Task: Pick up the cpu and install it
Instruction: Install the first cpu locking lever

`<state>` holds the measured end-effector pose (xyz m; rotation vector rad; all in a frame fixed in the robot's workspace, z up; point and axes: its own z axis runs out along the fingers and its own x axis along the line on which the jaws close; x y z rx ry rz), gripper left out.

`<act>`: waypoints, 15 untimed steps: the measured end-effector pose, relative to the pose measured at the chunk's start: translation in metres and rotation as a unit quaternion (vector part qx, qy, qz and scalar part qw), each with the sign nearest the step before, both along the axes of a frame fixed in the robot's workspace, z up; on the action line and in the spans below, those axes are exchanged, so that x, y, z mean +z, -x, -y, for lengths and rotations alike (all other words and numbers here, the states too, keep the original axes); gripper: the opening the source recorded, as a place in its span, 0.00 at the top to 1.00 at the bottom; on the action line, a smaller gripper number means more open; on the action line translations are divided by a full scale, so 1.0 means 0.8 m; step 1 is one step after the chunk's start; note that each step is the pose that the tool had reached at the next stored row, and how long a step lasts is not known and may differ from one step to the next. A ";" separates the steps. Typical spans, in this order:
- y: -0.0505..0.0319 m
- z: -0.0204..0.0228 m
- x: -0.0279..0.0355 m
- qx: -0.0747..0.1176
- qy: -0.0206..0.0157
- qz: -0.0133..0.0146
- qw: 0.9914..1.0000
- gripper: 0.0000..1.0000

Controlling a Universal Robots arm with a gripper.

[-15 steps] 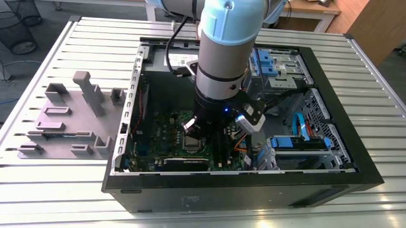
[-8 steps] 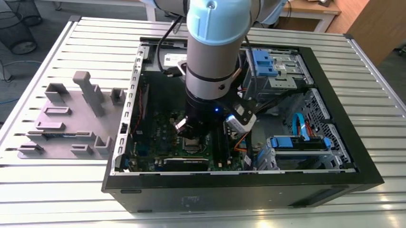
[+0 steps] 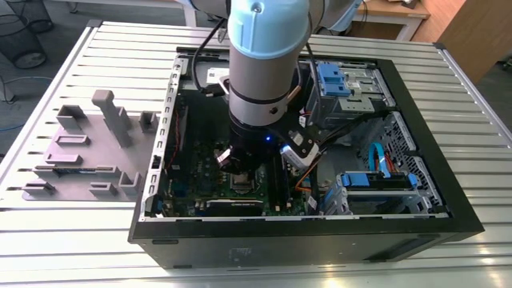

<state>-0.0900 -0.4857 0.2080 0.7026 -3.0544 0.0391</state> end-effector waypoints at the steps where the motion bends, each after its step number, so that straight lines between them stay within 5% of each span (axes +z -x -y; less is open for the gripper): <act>1: 0.000 0.0000 0.0012 0.000 0.000 0.000 1.000 0.90; 10: 0.003 0.0000 0.0142 0.000 -0.003 0.002 1.000 0.90; 15: 0.004 -0.0001 0.0150 0.000 -0.005 0.003 1.000 0.90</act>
